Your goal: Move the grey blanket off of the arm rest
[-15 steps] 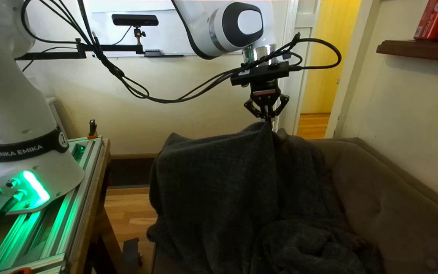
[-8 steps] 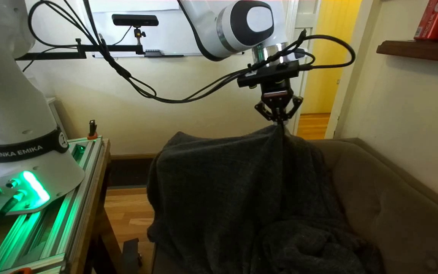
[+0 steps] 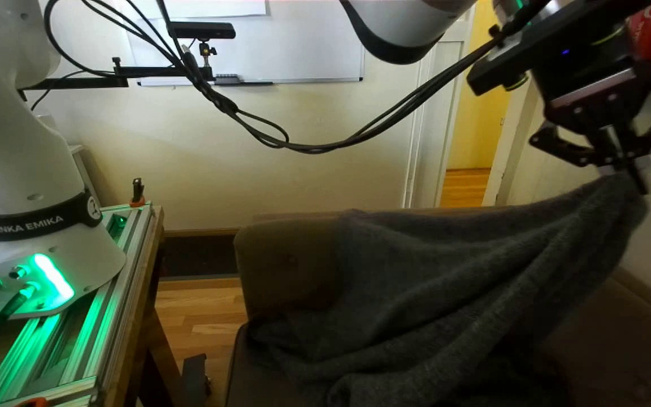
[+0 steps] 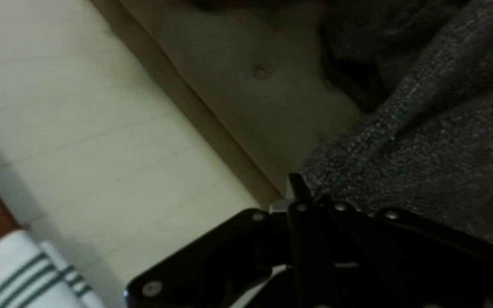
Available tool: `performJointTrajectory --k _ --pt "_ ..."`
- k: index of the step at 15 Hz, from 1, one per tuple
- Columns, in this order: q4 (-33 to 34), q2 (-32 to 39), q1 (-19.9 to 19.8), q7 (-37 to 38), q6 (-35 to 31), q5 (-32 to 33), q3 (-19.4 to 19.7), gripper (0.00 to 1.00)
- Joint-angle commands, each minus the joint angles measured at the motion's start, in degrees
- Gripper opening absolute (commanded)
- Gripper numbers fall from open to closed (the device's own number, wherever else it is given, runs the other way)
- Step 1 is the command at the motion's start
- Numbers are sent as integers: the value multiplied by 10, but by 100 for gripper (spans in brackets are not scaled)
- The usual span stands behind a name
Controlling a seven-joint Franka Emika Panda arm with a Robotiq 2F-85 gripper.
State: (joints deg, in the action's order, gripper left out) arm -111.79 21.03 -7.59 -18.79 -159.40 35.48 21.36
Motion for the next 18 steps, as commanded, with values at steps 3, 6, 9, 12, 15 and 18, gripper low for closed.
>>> performJointTrajectory --k 3,6,9,12,15,18 --pt "69 36 49 212 7 156 122 1" --pt "54 37 67 282 100 226 117 1" --pt "-5 27 25 211 143 167 11 1" --pt "-33 53 -5 177 132 110 -69 1" --pt "-30 87 -42 101 101 8 -133 1" --pt "-22 106 -79 -11 108 -123 -190 29"
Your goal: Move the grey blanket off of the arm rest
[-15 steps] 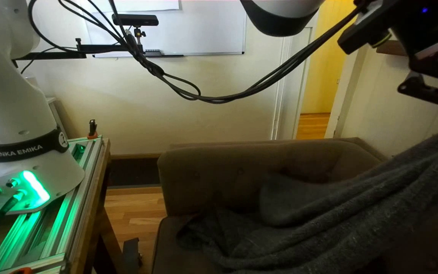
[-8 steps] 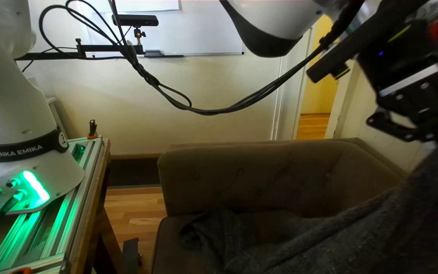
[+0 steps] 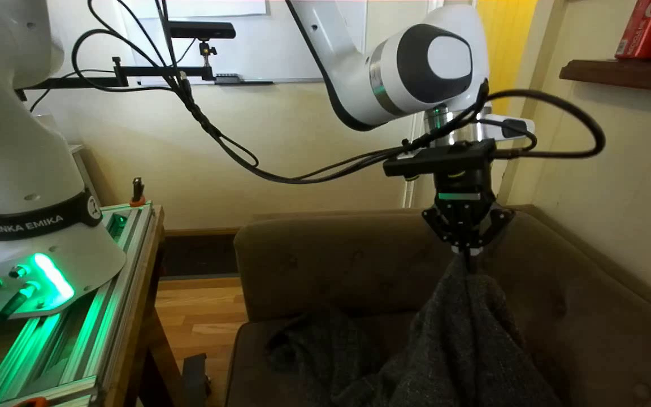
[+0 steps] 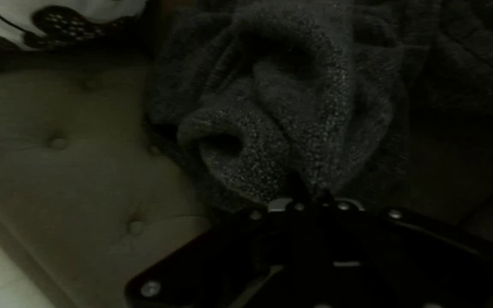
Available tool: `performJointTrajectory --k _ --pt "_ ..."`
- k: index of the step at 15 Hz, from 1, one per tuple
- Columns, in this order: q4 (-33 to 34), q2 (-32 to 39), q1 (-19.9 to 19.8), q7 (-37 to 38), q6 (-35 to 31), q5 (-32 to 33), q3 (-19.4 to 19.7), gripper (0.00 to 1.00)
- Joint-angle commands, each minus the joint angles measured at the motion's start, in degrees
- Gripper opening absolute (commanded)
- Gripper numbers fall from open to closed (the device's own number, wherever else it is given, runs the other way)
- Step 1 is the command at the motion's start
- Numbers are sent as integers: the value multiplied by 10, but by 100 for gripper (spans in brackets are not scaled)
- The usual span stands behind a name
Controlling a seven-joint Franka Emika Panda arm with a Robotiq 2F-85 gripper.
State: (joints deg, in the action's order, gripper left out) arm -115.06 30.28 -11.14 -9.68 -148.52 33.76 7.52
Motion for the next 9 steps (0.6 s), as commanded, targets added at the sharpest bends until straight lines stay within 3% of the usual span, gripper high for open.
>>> performJointTrajectory --k 1,5,7,9 --pt "11 11 -57 -138 9 -154 -70 35" --pt "6 -40 -83 -222 54 -255 -102 63" --pt "8 -69 -77 -222 89 -272 -88 78" --pt "-4 -103 -58 -201 126 -249 -58 92"
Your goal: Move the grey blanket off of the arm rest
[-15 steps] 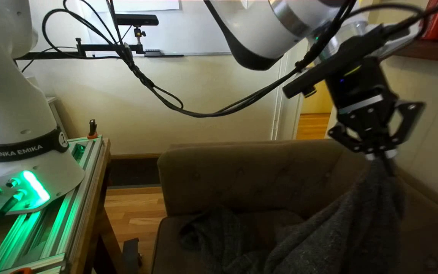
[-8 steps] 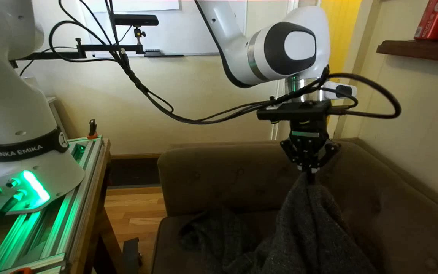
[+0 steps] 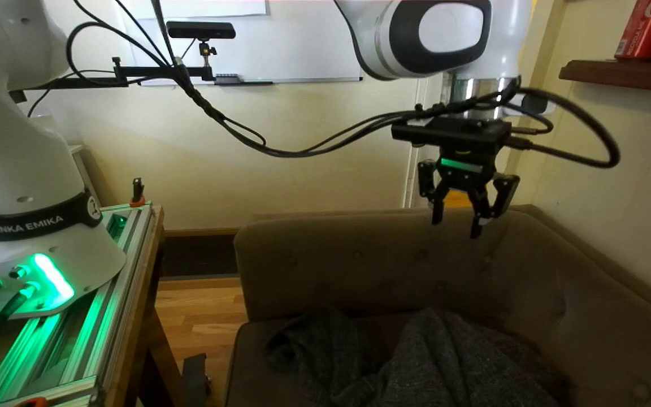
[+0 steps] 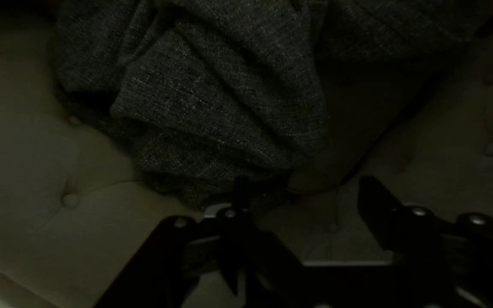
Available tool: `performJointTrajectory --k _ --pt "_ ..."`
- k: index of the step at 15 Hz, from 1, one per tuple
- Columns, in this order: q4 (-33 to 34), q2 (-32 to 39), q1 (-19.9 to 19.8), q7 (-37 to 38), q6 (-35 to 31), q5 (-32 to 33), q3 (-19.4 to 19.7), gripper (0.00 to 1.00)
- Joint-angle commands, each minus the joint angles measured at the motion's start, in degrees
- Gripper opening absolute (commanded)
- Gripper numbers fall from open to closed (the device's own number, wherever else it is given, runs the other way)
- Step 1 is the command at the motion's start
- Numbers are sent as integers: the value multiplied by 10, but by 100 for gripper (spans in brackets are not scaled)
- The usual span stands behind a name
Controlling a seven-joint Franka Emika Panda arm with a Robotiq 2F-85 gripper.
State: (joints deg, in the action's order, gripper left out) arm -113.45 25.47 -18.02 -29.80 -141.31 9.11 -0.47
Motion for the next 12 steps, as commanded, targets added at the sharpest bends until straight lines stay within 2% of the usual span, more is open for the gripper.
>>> performJointTrajectory --k 1,5,8,12 --pt "-29 -73 17 9 69 9 34 98" --pt "-67 -137 20 3 117 -1 53 100" --pt "-86 -172 24 49 152 -26 66 100" --pt "-139 -224 30 109 131 -38 81 100"
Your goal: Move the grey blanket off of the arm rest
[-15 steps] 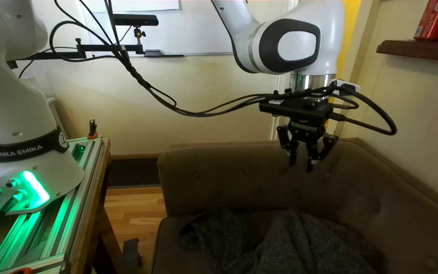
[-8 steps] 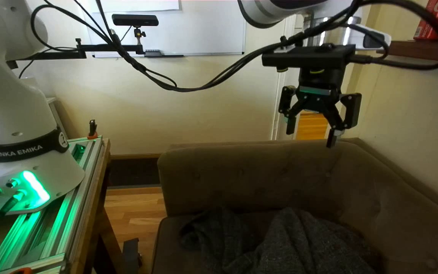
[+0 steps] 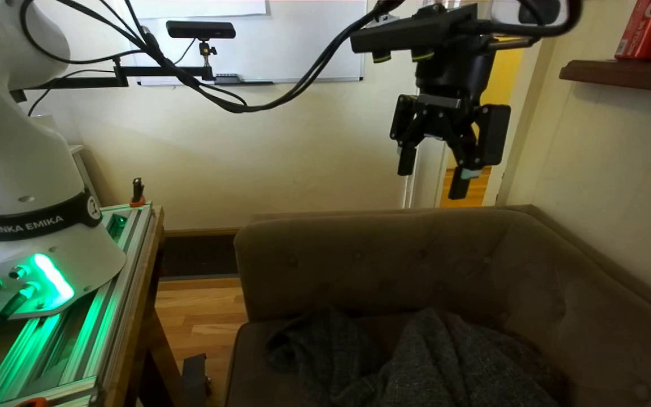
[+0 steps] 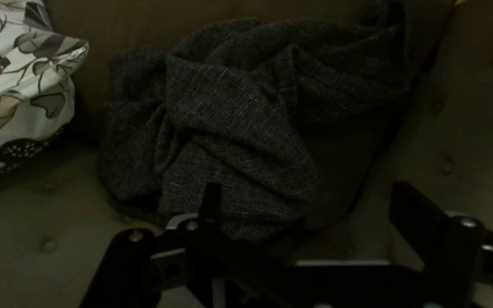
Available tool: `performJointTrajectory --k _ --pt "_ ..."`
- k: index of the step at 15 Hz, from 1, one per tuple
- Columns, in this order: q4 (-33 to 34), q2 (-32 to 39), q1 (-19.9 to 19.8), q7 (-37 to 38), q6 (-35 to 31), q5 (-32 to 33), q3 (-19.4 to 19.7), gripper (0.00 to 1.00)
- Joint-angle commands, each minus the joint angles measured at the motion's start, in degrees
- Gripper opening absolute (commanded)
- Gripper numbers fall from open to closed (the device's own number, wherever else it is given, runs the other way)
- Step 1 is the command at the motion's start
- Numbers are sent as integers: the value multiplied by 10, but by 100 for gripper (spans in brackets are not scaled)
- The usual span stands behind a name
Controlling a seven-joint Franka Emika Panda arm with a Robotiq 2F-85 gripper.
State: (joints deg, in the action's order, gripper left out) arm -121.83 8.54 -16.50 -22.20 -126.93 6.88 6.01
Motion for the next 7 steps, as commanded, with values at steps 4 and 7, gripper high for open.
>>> performJointTrajectory --k 4,7 --pt "-27 -29 20 17 0 -2 24 100" --pt "-25 -25 21 17 0 -2 25 100"
